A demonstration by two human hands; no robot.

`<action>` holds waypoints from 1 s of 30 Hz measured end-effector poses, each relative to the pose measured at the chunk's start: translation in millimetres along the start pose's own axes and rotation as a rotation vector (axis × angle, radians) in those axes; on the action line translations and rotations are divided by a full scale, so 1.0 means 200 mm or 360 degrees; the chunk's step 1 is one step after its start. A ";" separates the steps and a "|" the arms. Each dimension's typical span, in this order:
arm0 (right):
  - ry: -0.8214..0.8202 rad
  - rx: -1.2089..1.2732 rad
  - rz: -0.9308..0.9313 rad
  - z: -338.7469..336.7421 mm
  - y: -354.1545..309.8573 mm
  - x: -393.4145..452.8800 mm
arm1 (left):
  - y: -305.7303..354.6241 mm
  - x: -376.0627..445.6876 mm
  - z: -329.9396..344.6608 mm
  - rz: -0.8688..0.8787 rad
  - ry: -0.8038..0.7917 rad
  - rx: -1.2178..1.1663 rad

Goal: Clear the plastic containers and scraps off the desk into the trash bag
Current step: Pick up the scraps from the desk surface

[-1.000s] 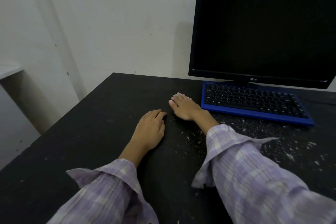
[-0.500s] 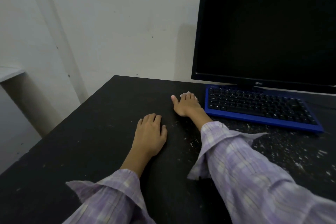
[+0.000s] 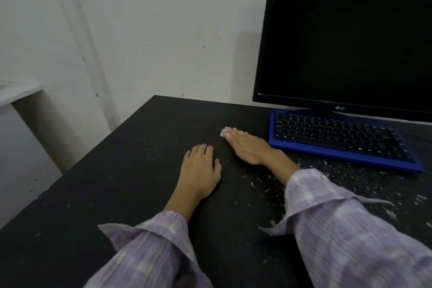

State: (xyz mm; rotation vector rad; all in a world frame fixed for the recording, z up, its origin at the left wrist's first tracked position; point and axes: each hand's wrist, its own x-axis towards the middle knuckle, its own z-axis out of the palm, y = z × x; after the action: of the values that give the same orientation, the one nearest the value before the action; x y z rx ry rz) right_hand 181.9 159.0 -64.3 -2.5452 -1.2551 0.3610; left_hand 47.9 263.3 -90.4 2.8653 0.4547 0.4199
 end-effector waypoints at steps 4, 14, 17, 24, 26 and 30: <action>0.0048 -0.0022 0.0002 0.01 -0.09 -0.05 | 0.00 -0.01 -0.01 -0.0005 -0.0008 0.0005; -0.0069 0.0033 -0.0062 0.07 -0.05 -0.27 | 0.02 -0.02 -0.04 -0.0109 -0.0001 -0.0044; -0.0047 -0.0052 0.0021 0.05 -0.11 -0.27 | 0.02 -0.03 -0.05 -0.0100 -0.0019 -0.0062; -0.0054 -0.0025 -0.0188 0.16 -0.24 -0.49 | -0.01 -0.12 -0.10 -0.0011 -0.0264 -0.0087; -0.0063 -0.0041 -0.0296 0.20 -0.27 -0.61 | -0.02 -0.19 -0.12 0.0029 -0.0239 -0.0093; -0.0116 -0.0056 -0.0456 0.25 -0.27 -0.86 | -0.03 -0.36 -0.13 0.0047 -0.0187 -0.0125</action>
State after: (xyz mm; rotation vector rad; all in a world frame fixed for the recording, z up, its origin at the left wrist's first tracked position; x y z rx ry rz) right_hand 23.8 59.3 -73.9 -2.3515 -1.6392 0.3727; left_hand -28.2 248.4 -84.2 2.8045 0.3672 0.2657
